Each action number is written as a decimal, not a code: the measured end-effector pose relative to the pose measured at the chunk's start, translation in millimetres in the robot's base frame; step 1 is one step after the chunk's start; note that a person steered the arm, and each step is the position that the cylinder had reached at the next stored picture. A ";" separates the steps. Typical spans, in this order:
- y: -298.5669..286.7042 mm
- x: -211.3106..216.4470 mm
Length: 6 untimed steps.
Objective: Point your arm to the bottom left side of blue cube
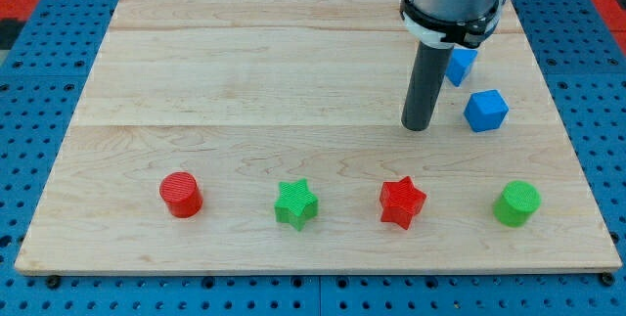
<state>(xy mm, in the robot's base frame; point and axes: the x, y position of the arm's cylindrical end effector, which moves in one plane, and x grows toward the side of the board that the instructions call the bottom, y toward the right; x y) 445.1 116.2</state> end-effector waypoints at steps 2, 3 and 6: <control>-19.6 -3.3; -50.7 -30.0; 11.3 -30.9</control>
